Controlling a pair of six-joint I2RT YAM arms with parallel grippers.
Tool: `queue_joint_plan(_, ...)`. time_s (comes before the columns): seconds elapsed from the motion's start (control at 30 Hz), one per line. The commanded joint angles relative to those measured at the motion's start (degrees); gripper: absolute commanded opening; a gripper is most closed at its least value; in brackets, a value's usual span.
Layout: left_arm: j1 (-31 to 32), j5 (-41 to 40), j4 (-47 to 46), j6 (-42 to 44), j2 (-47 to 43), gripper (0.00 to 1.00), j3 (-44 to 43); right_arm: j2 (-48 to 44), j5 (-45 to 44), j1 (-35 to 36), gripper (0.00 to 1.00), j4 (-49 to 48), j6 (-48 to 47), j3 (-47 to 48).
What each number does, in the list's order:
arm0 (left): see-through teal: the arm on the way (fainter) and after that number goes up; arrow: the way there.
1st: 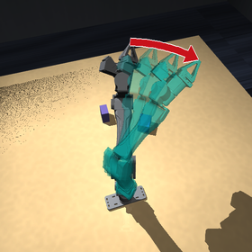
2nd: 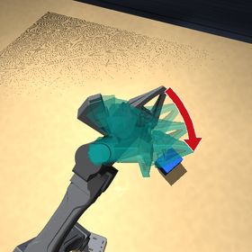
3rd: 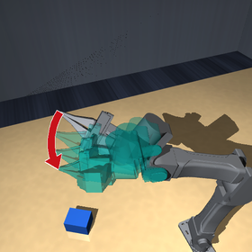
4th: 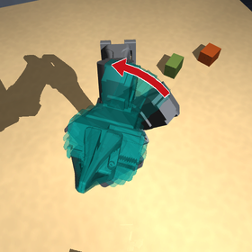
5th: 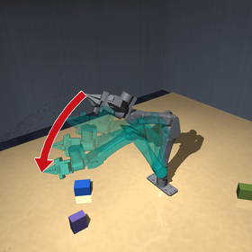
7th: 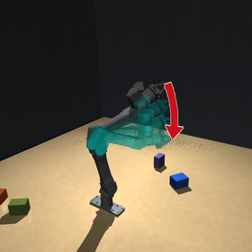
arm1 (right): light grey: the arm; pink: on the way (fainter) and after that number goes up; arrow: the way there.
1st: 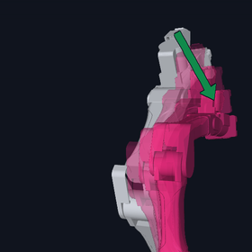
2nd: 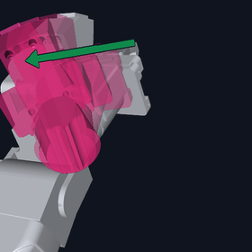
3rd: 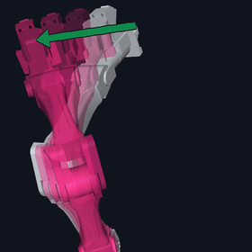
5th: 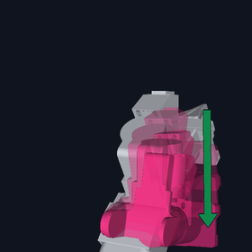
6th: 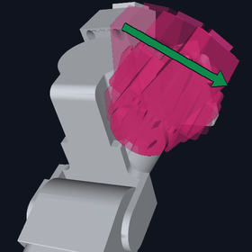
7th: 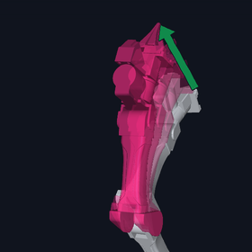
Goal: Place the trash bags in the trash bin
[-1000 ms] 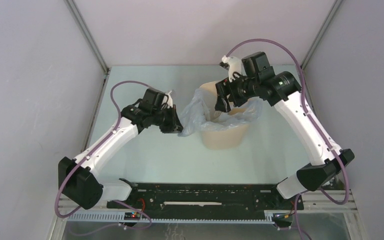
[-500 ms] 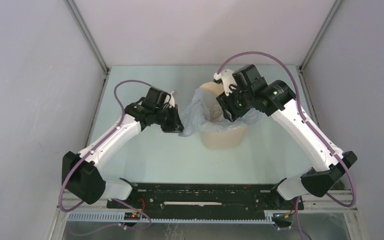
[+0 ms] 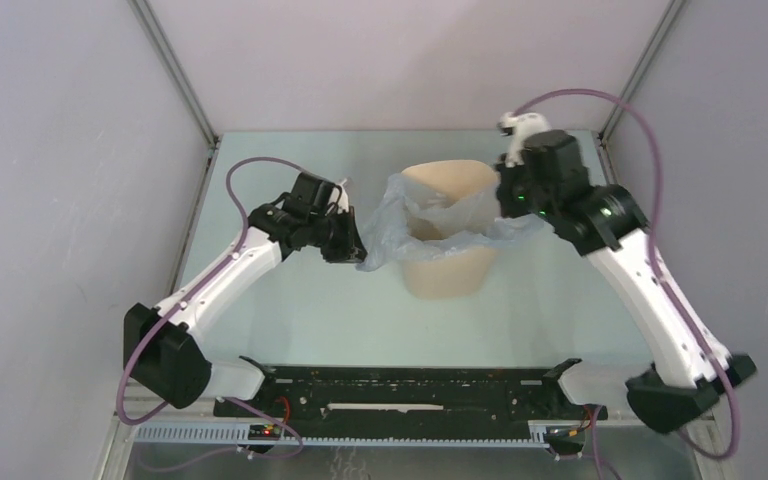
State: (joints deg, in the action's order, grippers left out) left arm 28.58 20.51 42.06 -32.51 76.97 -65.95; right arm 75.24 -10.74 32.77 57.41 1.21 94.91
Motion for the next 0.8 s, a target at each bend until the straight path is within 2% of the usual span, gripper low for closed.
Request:
queue_joint_plan(0.0, 0.3, -2.9, -0.3, 0.5, -1.7, 0.00, -4.6, -12.4, -1.5, -8.0, 0.00, -13.0, 16.0, -9.1)
queue_joint_plan(0.1, 0.3, -5.1, -0.3, 0.6, -3.0, 0.00, -4.6, -18.8, 1.6, -12.9, 0.00, -18.5, 21.8, -18.2)
queue_joint_plan(0.27, 0.3, -8.8, -1.6, 0.6, -6.2, 0.00, -3.5, -22.7, 4.2, -17.9, 0.00, -18.3, 28.4, -24.6)
queue_joint_plan(0.37, 0.3, -9.7, -2.4, 0.5, -7.8, 0.00, -2.6, -23.2, 8.2, -19.3, 0.00, -18.6, 29.4, -28.5)
queue_joint_plan(0.47, 0.3, -10.4, -2.0, 1.3, -8.7, 0.03, -2.8, -22.0, 13.9, -20.1, 0.02, -18.9, 25.3, -28.8)
queue_joint_plan(0.67, 0.3, -16.7, 3.8, 3.4, -11.7, 0.37, -9.3, -19.9, 20.3, -20.8, 0.36, -13.8, 17.5, -20.5)
queue_joint_plan(0.77, 0.3, -16.0, 3.9, 3.0, -12.6, 0.48, -13.2, -18.4, 21.4, -20.8, 0.57, -10.7, 15.4, -16.3)
